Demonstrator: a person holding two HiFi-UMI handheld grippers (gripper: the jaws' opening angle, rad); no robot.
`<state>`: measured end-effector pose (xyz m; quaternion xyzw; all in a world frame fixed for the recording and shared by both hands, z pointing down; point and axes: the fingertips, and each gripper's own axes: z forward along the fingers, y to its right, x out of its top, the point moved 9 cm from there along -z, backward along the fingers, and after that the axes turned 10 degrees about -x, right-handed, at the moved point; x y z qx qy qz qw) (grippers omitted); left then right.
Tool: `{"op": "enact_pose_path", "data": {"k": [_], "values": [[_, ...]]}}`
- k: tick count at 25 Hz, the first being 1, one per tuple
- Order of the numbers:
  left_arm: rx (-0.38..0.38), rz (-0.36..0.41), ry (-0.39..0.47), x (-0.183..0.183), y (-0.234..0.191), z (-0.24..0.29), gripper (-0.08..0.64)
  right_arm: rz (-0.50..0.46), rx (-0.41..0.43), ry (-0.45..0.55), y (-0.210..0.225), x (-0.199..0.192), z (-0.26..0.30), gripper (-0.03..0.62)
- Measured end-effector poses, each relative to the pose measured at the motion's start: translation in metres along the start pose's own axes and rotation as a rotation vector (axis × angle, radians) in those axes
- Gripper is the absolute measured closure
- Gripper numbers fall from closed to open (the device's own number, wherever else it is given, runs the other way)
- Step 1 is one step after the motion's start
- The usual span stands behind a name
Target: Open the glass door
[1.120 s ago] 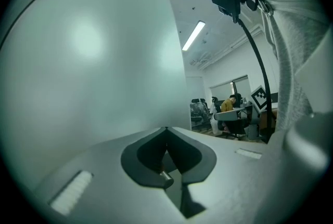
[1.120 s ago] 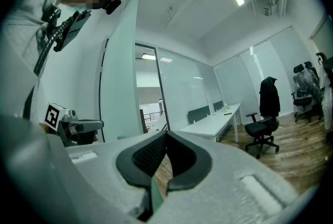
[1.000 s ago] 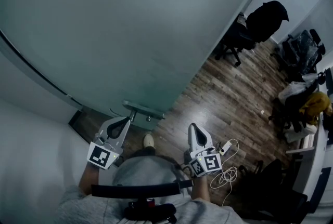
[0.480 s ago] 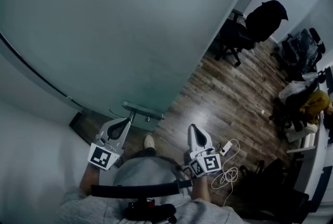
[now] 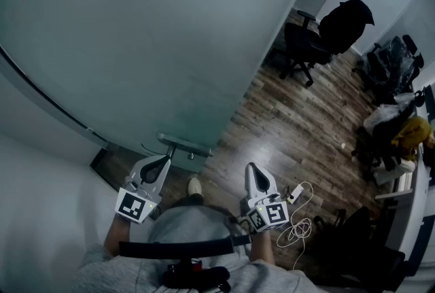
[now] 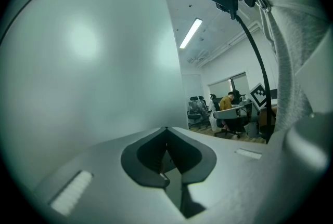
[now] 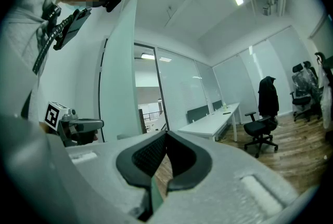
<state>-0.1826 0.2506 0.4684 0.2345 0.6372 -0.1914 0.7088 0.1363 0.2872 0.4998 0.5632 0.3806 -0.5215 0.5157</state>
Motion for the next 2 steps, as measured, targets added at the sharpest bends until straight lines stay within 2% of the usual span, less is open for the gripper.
{"op": "enact_pose_path", "data": {"k": [2], "values": [[0.002, -0.001, 0.0, -0.0008, 0.001, 0.0004, 0.556, 0.0, -0.001, 0.0, 0.0001, -0.0002, -0.0009, 0.591]]}}
